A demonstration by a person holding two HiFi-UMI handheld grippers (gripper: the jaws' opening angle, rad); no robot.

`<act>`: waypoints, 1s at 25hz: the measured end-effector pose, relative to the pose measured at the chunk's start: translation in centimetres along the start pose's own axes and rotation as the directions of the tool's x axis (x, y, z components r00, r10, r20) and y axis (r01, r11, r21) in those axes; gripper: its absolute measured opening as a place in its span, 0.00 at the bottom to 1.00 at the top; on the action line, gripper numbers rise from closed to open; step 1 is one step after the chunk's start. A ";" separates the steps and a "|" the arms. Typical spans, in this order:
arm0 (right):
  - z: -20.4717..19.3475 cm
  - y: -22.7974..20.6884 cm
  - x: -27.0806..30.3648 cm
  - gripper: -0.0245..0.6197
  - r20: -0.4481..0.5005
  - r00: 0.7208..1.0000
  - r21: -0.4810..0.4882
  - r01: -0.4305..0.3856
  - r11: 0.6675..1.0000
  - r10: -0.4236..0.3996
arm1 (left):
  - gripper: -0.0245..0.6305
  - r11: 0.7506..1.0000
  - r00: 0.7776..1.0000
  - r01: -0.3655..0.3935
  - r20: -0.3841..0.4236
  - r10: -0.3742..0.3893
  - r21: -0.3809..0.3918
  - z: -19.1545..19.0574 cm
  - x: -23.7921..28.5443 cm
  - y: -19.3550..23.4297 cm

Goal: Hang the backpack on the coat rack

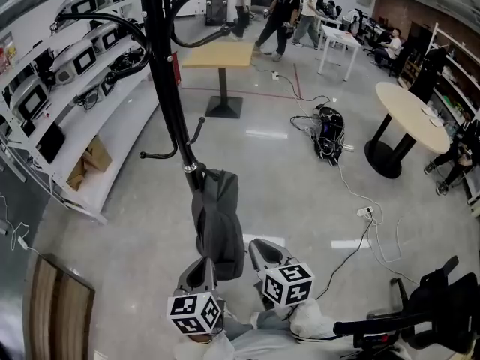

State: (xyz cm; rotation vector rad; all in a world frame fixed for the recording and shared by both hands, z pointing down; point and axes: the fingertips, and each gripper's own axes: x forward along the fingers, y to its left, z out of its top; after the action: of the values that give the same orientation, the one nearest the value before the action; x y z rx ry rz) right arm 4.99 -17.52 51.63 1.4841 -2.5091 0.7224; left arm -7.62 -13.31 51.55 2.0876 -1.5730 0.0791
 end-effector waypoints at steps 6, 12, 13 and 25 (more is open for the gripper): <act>-1.9 -0.1 -3.1 0.10 -0.043 0.995 0.004 -0.085 0.996 0.085 | 0.04 0.998 0.998 -0.055 0.019 0.056 -0.005 -1.9 -2.5 -3.0; -2.8 0.3 -5.6 0.10 -0.048 0.988 0.001 -0.147 0.989 0.147 | 0.04 0.996 0.996 -0.087 0.027 0.087 -0.005 -3.2 -4.5 -5.2; -2.7 0.4 -5.8 0.10 -0.050 0.987 0.000 -0.152 0.988 0.152 | 0.04 0.996 0.996 -0.088 0.028 0.088 -0.001 -3.1 -4.7 -5.5; -3.1 4.3 -5.9 0.10 -0.047 0.982 -0.047 -0.188 0.981 0.186 | 0.04 0.995 0.995 -0.090 0.049 0.087 0.049 -1.9 -6.9 -5.2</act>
State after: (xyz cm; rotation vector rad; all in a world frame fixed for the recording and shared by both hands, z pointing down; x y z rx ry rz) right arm 3.90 -9.71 50.85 1.2155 -2.6384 0.7028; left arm -4.63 -5.44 48.88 2.0719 -1.7081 0.1043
